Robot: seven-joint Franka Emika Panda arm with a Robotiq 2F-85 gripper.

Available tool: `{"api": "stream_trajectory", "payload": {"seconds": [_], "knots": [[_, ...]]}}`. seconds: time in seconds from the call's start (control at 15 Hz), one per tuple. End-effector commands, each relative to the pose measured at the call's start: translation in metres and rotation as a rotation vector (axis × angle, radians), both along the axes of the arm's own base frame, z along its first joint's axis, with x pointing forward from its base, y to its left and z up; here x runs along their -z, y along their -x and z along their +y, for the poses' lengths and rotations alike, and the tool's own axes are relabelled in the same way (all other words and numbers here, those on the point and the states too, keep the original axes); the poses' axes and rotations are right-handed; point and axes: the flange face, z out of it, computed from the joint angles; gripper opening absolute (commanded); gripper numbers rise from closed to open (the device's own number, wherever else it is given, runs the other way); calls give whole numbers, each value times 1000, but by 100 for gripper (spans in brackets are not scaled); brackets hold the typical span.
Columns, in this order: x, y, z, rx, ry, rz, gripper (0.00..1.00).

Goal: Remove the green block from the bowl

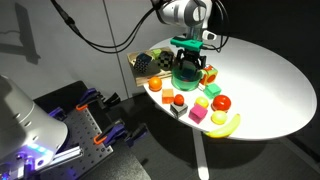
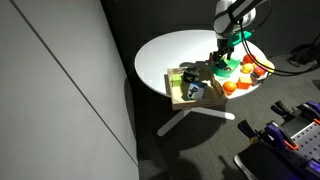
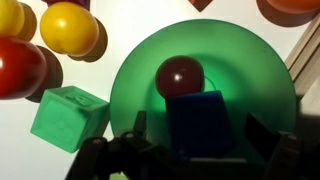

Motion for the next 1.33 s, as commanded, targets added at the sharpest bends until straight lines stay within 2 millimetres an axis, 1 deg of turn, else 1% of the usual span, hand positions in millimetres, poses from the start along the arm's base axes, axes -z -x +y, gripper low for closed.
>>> {"api": "stream_trajectory", "payload": {"seconds": [0.0,0.07,0.13,0.27,0.33,0.47,0.87,1.07,1.27], "knots": [[4,-12,-2,-16,-5,-9,100],[6,-12,-2,-16,-4,-6,75],[7,-13,-2,-16,-3,-5,74],[10,-15,-2,-15,-1,-4,58],[11,-15,-2,-15,-1,-4,49],[10,-15,-2,-15,-2,-3,34],[-10,-9,-2,-9,-8,-4,32],[-24,-9,-1,-5,-12,-14,32],[-43,-10,0,-3,-18,-24,32]]}}
